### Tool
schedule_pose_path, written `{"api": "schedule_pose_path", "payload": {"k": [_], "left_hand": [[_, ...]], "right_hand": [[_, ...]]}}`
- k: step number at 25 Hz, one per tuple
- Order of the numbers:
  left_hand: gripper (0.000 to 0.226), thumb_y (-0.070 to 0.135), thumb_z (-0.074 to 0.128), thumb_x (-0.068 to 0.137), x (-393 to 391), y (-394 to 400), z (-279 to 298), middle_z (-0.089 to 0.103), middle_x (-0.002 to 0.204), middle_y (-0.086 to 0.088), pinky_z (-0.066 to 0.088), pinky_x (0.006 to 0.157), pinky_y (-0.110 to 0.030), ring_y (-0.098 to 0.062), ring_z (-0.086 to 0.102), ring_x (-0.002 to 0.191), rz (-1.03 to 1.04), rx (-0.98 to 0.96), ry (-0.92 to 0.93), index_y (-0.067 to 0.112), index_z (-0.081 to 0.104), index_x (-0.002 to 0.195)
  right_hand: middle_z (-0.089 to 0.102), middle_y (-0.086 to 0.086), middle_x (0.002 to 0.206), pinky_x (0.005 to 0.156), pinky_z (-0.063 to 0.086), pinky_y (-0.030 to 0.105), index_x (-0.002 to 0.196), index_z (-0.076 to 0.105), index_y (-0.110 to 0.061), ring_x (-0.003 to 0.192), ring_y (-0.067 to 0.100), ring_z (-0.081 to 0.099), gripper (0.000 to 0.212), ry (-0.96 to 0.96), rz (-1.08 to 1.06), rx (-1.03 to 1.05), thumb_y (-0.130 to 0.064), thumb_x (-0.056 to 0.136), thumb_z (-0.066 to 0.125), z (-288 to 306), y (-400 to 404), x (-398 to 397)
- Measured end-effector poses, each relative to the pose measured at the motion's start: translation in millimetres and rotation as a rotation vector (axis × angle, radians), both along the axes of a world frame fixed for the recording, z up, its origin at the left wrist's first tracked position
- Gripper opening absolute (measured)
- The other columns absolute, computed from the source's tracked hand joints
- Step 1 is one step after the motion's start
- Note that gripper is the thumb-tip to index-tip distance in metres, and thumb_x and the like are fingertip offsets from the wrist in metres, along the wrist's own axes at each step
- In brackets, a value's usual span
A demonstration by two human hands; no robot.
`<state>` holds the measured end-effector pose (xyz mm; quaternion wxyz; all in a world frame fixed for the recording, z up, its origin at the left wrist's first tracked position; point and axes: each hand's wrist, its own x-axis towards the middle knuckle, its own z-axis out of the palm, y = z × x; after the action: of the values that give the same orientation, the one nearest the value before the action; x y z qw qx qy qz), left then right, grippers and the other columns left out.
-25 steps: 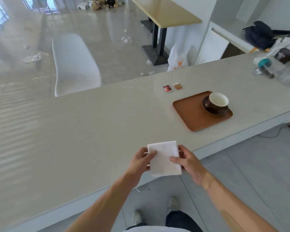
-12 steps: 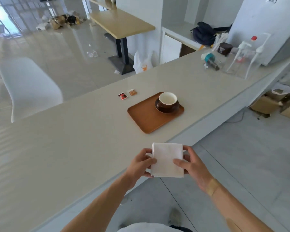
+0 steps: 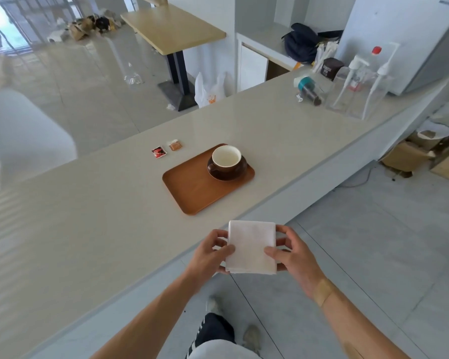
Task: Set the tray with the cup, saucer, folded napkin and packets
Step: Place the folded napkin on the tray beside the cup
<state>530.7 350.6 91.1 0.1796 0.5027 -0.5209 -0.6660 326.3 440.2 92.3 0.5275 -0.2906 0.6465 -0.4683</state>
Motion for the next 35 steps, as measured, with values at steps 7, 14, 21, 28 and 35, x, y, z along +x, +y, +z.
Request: {"api": "schedule_pose_path", "payload": {"k": [7,14,21,28,35], "left_hand": [[0.017,0.01,0.063,0.09,-17.7,-45.2,-21.5,0.063,0.105,-0.018,0.057,0.06,-0.025,-0.017,0.07,0.078,0.108,0.025,-0.039,0.015,0.06,0.106],[0.019,0.016,0.068,0.088,-0.5,-110.5,-43.1,0.065,0.103,-0.009,0.058,0.06,-0.025,-0.02,0.071,0.086,0.309,0.09,-0.072,0.021,0.059,0.105],[0.018,0.015,0.066,0.087,35.6,-148.8,-64.0,0.065,0.098,-0.013,0.058,0.059,-0.027,-0.019,0.071,0.078,0.456,0.107,-0.089,0.021,0.061,0.103],[0.021,0.02,0.069,0.085,39.4,-166.3,-83.9,0.063,0.095,-0.012,0.06,0.063,-0.031,-0.019,0.069,0.079,0.589,0.116,-0.104,0.024,0.061,0.103],[0.049,0.014,0.068,0.074,28.0,-182.7,-91.3,0.064,0.099,0.0,0.059,0.073,-0.03,-0.017,0.069,0.084,0.561,0.099,-0.218,0.022,0.058,0.122]], "right_hand": [[0.062,0.01,0.106,0.067,0.062,0.037,0.118,0.059,-0.035,0.098,0.026,0.065,0.042,0.076,0.028,0.037,-0.016,0.084,0.073,-10.0,-59.3,-20.0],[0.062,0.004,0.105,0.073,0.063,0.04,0.126,0.054,-0.035,0.099,0.021,0.063,0.046,0.195,0.252,0.112,-0.02,0.086,0.07,-26.4,-160.7,-9.1],[0.06,-0.007,0.109,0.084,0.055,0.032,0.139,0.041,-0.044,0.104,0.014,0.058,0.054,0.279,0.498,0.181,-0.028,0.091,0.061,-53.0,-233.2,20.7],[0.06,-0.014,0.12,0.09,0.055,0.035,0.145,0.038,-0.035,0.109,0.012,0.057,0.068,0.32,0.663,0.207,-0.015,0.086,0.066,-77.1,-282.9,30.1],[0.051,-0.003,0.143,0.106,0.043,0.036,0.147,0.037,-0.032,0.129,0.017,0.047,0.066,0.516,0.74,0.163,-0.016,0.088,0.064,-97.1,-313.9,29.6]]}}
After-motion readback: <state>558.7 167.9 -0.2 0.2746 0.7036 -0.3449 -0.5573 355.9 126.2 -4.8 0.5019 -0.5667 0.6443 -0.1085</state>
